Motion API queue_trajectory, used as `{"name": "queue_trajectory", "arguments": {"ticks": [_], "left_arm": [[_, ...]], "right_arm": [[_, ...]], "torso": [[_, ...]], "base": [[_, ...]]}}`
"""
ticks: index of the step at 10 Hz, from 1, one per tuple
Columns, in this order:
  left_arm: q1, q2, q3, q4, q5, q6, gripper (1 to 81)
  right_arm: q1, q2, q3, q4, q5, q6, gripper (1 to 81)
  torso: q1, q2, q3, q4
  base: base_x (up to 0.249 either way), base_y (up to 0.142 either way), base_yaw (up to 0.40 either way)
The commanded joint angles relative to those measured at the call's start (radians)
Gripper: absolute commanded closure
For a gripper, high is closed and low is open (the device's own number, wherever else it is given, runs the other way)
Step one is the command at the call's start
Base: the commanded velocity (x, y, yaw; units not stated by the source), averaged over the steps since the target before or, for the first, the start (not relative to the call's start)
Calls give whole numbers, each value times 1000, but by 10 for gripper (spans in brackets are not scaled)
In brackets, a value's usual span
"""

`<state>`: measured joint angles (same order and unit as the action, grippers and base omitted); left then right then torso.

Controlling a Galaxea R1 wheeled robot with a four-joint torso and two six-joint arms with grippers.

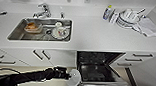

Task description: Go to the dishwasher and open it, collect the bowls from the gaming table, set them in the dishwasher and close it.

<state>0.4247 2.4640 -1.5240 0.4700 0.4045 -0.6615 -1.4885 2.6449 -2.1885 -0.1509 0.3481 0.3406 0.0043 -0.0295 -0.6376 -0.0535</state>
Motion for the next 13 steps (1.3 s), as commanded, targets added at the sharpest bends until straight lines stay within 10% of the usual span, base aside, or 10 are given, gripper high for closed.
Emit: {"name": "queue_trajectory", "arguments": {"ticks": [1,13], "left_arm": [[-131,67,-23,-30,20,-24,811],[-185,457,-247,-17,10,-30,811]], "right_arm": [[-34,-20,17,-18,-64,1,811],[-34,11,26,-18,-57,-9,811]], "torso": [[0,0,0,0],[0,0,-1,0]], "base": [[0,0,0],[0,0,0]]}}
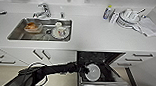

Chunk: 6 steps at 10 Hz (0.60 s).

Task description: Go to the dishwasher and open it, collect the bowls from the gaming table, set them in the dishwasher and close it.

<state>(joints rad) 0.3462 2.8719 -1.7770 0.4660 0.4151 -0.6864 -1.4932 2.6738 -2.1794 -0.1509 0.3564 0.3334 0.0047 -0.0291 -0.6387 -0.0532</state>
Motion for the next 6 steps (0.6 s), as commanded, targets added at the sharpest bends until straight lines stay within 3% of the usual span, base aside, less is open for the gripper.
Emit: {"name": "queue_trajectory", "arguments": {"ticks": [1,4,6], "left_arm": [[-92,67,-10,-12,-1,-5,811],[-33,136,-61,-7,-1,10,811],[1,153,-70,46,-2,8,811]], "right_arm": [[-31,-16,17,-18,-65,-4,811],[-31,-9,11,-18,-65,-4,811],[-34,-4,6,-18,-65,-2,811]], "torso": [[0,0,0,0],[0,0,0,0],[0,0,0,0]], "base": [[0,0,0],[0,0,0],[0,0,0]]}}
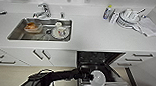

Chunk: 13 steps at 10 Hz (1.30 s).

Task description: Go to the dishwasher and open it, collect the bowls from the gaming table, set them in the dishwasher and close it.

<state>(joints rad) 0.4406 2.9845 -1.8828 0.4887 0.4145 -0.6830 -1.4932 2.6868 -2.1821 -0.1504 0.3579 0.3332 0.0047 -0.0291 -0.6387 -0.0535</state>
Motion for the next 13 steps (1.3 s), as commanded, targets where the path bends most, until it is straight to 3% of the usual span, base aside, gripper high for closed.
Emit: {"name": "queue_trajectory", "arguments": {"ticks": [1,5,9,10,13], "left_arm": [[-90,42,30,27,-2,5,811],[-96,33,5,27,-5,5,811],[-116,-30,10,16,-57,-12,811],[-116,-36,10,16,-57,-12,10],[-112,-41,4,20,-48,-12,10]], "right_arm": [[-31,-17,9,-18,-66,-2,811],[-28,-17,9,-17,-66,-3,811],[-32,-20,7,-17,-66,0,811],[-30,-19,7,-17,-66,0,811],[-26,-14,6,-17,-66,0,811]], "torso": [[0,0,0,0],[0,0,0,0],[0,0,0,0],[0,0,0,0],[0,0,0,0]], "base": [[0,0,0],[0,0,0],[0,0,0],[0,0,0],[0,0,0]]}}
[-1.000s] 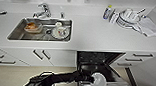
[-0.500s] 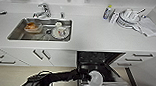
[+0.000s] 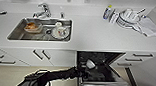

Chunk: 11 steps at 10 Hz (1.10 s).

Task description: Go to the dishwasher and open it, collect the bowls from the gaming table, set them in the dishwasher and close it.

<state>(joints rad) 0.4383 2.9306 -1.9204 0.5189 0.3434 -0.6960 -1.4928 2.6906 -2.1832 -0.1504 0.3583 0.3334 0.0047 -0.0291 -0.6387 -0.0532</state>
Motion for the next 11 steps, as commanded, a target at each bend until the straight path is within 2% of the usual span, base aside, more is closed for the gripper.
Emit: {"name": "queue_trajectory", "arguments": {"ticks": [1,3,5,7,8,9,11], "left_arm": [[-100,6,44,-5,28,3,10],[-48,-33,69,-4,32,16,10],[-3,-171,259,12,66,42,10],[9,-323,477,59,83,42,10],[7,-402,576,74,118,42,10],[6,-481,643,103,126,39,10],[45,-616,710,104,121,38,10]], "right_arm": [[-25,-15,2,-17,-67,-1,811],[-18,-13,4,-17,-67,3,811],[1,-42,53,-18,-67,-1,811],[34,-129,187,-17,-67,3,811],[54,-189,277,-18,-68,4,811],[71,-242,349,-17,-68,6,811],[129,-326,447,-3,-68,12,811]], "torso": [[0,0,0,0],[0,0,0,0],[0,0,0,0],[0,0,0,0],[0,0,0,0],[0,0,0,0],[0,0,0,0]], "base": [[0,0,0],[0,0,0],[0,0,0],[0,0,0],[0,0,0],[0,0,0],[0,0,0]]}}
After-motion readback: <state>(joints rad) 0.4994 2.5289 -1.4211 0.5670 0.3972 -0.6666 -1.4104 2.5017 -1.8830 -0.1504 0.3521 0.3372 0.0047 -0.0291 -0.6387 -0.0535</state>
